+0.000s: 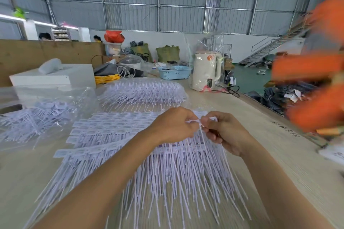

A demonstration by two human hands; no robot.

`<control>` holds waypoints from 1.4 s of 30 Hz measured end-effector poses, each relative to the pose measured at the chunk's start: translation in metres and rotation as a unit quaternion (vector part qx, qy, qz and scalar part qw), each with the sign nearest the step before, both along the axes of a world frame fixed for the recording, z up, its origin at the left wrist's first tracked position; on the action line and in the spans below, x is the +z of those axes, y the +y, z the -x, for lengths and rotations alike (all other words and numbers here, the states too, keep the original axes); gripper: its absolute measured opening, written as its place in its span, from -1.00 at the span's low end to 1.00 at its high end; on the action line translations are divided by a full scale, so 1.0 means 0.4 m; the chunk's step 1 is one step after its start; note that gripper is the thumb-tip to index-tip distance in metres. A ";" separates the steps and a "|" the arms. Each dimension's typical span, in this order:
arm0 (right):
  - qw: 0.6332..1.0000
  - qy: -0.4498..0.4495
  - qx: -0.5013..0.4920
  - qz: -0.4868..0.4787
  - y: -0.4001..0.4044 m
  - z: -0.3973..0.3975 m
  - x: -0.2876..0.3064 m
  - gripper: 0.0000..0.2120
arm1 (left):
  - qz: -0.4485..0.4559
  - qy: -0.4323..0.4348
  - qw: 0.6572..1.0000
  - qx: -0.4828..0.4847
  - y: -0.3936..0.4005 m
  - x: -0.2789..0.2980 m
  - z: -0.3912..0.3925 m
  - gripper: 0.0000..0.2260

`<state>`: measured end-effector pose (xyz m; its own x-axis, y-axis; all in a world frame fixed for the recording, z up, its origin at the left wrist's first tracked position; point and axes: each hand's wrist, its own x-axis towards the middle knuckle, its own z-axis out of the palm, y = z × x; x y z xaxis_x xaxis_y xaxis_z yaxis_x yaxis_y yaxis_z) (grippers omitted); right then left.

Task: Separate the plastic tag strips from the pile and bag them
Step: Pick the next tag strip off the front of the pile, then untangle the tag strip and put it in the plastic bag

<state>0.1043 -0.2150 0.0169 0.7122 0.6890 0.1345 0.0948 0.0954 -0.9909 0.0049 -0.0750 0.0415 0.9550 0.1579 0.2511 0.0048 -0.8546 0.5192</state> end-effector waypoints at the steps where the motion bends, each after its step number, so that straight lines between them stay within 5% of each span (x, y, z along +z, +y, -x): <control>1: 1.000 -0.004 0.002 -0.007 0.001 -0.001 -0.003 -0.81 | -0.010 -0.002 1.000 0.006 -0.003 0.000 -0.009 -0.85; 18: 0.962 -0.265 -0.060 0.018 0.012 0.004 -0.030 -0.80 | 0.190 0.095 0.974 0.078 -0.009 0.050 -0.045 -0.78; 21: 0.959 -0.275 -0.061 0.015 0.017 0.011 -0.028 -0.73 | 0.235 0.131 0.961 0.067 0.002 0.055 -0.040 -0.89; 28: 0.972 -0.233 -0.038 -0.016 0.020 0.019 -0.023 -0.76 | 0.302 0.145 0.942 0.017 0.016 0.050 -0.021 -0.89; 31: 0.970 -0.214 -0.116 0.005 0.005 0.000 -0.021 -0.80 | 0.345 0.138 0.927 -0.045 0.025 0.050 -0.006 -0.78; 34: 0.987 -0.069 -0.129 -0.060 -0.014 -0.011 -0.003 -0.76 | 0.304 0.090 0.948 -0.032 0.038 0.052 -0.004 -0.83; 37: 0.988 0.095 -0.012 -0.118 -0.008 0.001 0.023 -0.79 | 0.296 0.040 0.954 -0.018 0.040 0.042 -0.011 -0.82; 42: 0.991 0.091 0.063 -0.077 -0.002 0.031 0.037 -0.86 | 0.169 0.076 0.982 -0.045 0.039 0.018 -0.006 -0.62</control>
<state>0.0919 -0.2157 0.0316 0.6445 0.7548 0.1221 -0.1061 0.2465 -0.9633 0.0074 -0.0593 0.0488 0.9912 0.1211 0.0532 0.0360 -0.6337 0.7727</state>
